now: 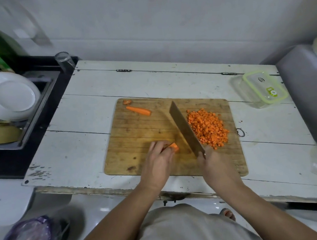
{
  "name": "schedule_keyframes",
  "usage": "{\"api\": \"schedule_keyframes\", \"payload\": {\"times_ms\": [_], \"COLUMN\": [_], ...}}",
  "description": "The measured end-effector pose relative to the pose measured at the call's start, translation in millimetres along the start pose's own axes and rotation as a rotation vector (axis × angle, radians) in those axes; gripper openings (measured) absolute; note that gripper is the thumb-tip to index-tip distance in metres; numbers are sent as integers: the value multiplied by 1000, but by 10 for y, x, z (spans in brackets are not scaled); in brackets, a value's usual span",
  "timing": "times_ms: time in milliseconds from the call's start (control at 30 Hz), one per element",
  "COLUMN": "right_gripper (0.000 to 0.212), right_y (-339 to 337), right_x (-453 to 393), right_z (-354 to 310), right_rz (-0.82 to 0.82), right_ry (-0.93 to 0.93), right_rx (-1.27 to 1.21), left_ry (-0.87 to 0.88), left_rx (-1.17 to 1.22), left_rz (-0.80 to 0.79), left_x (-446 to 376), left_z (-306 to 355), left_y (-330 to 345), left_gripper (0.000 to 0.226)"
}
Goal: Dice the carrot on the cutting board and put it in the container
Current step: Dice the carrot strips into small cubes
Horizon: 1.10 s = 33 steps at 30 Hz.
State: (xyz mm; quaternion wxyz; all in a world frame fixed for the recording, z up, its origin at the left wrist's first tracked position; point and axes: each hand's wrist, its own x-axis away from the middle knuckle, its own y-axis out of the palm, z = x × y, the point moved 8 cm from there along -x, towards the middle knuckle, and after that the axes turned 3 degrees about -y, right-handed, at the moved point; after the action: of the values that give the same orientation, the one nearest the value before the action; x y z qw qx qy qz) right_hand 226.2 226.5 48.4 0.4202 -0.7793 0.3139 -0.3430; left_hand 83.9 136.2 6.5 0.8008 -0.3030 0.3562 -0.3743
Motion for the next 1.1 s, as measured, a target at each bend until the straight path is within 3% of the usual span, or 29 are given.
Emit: {"api": "schedule_keyframes", "payload": {"times_ms": [167,300,467,700,900,1100], "right_gripper": [21,27,19,23,26,21], "right_y": [-60,63,162,-11,72,147], "right_x": [256,411,170,145,452,201], "right_z": [110,77,-130,73,94,-162], "right_rz": [-43,-118,-78,-16,-126,-106], "right_ry": [-30,-52,-67,-25,-39,-93], "right_rx": [21,60,214,25,50,187], "left_ry": [-10,-32,-38,-30,-37,-17], "left_rx": [-1,3,-7,18,24,28], "left_rz": [-6,-14,-19,0,2,2], "left_x": [-2,-1,-3,55,46,27], "left_z": [-26,-46,-53,-69,-107,-93], "left_y": [16,24,41,-53,-12,0], "left_gripper": [8,15,9,20,9,14]}}
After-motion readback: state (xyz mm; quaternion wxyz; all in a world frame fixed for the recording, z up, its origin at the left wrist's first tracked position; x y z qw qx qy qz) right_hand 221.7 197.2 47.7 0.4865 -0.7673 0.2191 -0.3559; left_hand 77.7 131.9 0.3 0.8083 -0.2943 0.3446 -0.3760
